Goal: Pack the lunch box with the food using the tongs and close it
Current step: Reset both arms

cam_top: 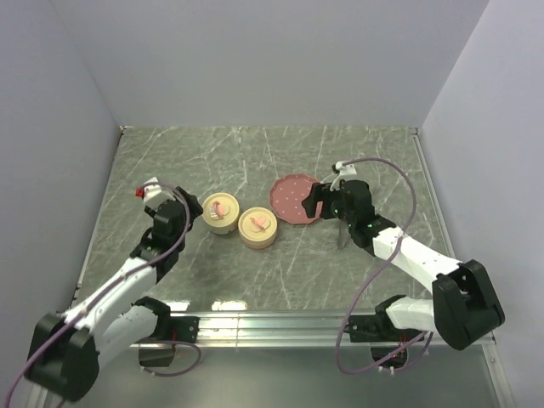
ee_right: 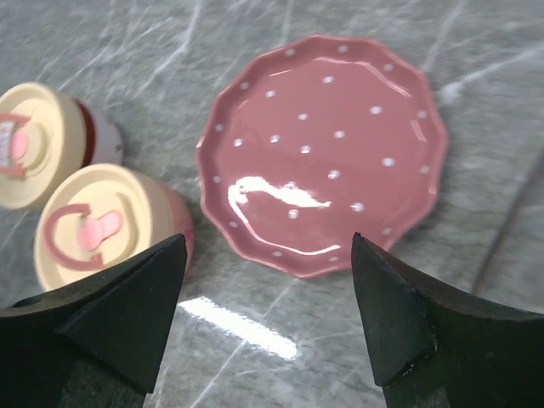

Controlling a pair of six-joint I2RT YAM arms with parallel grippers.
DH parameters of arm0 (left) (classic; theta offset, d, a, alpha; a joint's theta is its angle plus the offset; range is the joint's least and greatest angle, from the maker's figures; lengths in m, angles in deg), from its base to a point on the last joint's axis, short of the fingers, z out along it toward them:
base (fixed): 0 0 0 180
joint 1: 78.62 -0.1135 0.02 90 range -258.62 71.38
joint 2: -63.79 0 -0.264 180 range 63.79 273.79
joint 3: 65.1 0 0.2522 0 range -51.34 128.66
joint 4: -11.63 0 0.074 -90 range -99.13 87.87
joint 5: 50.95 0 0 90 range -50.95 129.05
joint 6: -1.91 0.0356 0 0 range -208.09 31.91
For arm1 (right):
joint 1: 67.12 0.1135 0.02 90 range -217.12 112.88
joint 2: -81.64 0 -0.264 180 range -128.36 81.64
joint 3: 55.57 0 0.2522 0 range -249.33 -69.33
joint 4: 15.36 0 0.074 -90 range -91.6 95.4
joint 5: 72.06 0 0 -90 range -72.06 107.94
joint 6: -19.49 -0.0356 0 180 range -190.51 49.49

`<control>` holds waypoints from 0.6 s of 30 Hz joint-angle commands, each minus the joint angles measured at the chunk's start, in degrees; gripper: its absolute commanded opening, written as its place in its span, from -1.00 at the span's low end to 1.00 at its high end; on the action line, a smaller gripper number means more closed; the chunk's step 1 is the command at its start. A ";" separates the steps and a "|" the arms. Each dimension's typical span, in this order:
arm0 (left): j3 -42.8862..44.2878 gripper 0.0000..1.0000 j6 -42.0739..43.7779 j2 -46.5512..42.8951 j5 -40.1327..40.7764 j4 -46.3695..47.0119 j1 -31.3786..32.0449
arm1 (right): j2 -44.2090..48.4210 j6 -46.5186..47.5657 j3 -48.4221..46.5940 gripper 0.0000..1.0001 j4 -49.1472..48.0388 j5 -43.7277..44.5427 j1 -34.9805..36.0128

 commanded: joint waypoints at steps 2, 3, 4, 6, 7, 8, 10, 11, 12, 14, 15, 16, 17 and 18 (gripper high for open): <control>5.12 0.37 1.91 11.20 9.24 0.36 -3.76 | 5.98 -0.51 2.51 0.70 0.21 11.19 0.43; 6.78 0.37 1.73 12.45 9.59 0.79 -4.82 | 6.78 -0.86 2.95 0.71 0.65 13.12 0.35; 7.32 0.38 1.99 13.33 9.51 1.32 -5.70 | 7.75 -1.74 3.39 0.71 0.74 15.32 0.26; 7.33 0.38 3.22 13.52 8.11 4.38 -7.90 | 10.30 -3.06 4.88 0.73 0.83 21.47 0.26; 7.06 0.38 3.75 13.00 7.58 5.27 -8.95 | 11.18 -3.59 5.41 0.74 0.66 23.75 0.26; 6.80 0.38 4.36 11.51 7.05 5.89 -9.31 | 13.19 -4.11 6.63 0.74 0.48 27.78 0.26; 5.40 0.40 5.59 9.57 5.04 7.38 -9.40 | 15.39 -5.69 7.87 0.75 0.13 32.20 0.17; 4.61 0.41 5.86 7.48 3.98 8.17 -9.40 | 17.75 -6.05 9.27 0.75 -0.05 35.09 0.08; 3.21 0.48 6.21 6.58 3.19 8.96 -9.40 | 19.00 -6.66 10.07 0.76 -0.66 35.64 0.17; 2.23 0.54 6.48 4.30 1.69 9.67 -9.40 | 23.02 -6.93 12.43 0.78 -1.71 36.43 0.17; 2.14 0.55 6.39 3.86 1.16 9.33 -9.40 | 24.27 -7.11 13.14 0.78 -2.59 36.78 0.17; 2.40 0.55 6.30 3.50 1.07 8.63 -9.40 | 25.41 -7.20 13.67 0.78 -2.77 36.96 0.17; 2.58 0.55 6.22 3.06 0.72 7.84 -9.40 | 27.16 -7.37 14.46 0.79 -2.86 36.96 0.08; 2.67 0.54 6.13 2.80 0.89 7.74 -9.40 | 27.79 -7.37 14.73 0.80 -2.86 36.96 -0.01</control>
